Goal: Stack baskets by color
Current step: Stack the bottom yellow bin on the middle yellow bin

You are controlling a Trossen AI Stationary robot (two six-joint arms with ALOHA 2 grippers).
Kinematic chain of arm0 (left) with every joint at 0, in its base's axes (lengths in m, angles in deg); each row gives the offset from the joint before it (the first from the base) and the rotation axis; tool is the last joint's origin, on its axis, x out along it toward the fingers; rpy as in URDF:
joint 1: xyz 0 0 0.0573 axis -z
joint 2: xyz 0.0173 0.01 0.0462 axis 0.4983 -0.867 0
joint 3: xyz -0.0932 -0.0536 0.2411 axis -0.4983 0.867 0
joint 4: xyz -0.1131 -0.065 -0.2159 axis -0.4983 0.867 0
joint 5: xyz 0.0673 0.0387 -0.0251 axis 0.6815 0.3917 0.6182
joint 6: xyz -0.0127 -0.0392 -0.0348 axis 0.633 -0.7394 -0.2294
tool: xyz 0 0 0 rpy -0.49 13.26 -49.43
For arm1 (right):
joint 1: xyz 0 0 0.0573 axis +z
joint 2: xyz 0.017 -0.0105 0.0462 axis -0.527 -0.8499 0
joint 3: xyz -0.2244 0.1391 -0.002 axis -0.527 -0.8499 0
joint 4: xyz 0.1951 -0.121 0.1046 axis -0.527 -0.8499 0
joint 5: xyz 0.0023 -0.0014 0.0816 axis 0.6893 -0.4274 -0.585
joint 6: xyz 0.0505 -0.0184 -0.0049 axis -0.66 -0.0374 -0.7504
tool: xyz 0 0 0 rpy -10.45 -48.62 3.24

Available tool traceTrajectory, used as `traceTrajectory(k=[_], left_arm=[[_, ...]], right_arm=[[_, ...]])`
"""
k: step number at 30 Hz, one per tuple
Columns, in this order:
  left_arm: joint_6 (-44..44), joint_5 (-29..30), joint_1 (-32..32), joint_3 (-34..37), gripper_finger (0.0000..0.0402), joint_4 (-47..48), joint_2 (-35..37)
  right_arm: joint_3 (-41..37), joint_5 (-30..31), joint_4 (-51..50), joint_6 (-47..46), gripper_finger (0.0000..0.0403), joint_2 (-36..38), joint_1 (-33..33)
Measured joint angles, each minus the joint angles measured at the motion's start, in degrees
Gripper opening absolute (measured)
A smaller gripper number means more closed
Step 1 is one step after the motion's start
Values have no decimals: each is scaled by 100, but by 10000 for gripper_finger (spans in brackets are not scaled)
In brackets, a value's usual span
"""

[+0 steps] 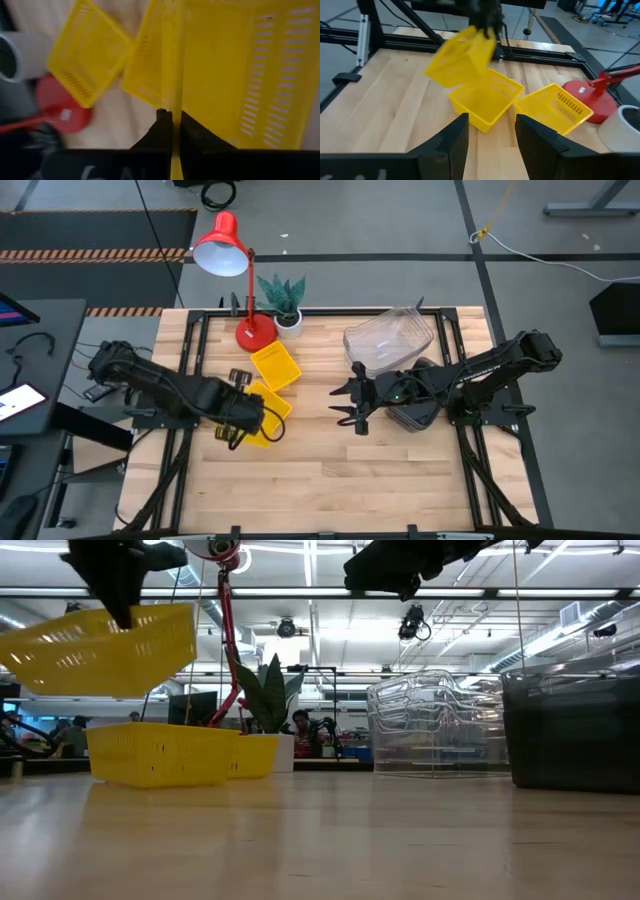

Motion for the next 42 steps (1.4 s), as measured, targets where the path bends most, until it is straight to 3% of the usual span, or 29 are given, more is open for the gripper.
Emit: traceTrajectory(k=[7, 11, 17, 20, 28, 31, 42], left_arm=[[1893, 761, -393, 4, 13, -326, -12], [2533, 762, -597, 131, 13, -660, -10], [3022, 693, -777, 890, 13, -1204, -16], [3254, 368, -794, 1149, 13, -1603, -21], [2877, -684, -946, 1202, 13, -1704, -23], [2594, -741, -962, 1204, 20, -1769, -23], [1909, -883, -1043, 1200, 153, -1856, -21]], right_arm=[[0, -106, -2, -22, 166, 0, 30], [0, -112, -2, -24, 166, 0, 48], [0, -119, 1, -23, 166, 0, 117], [0, -117, 5, -18, 166, 0, 116], [0, -111, 55, -7, 166, 0, 114], [0, -111, 57, -3, 166, 0, 114], [0, -110, 55, -3, 166, 0, 114]])
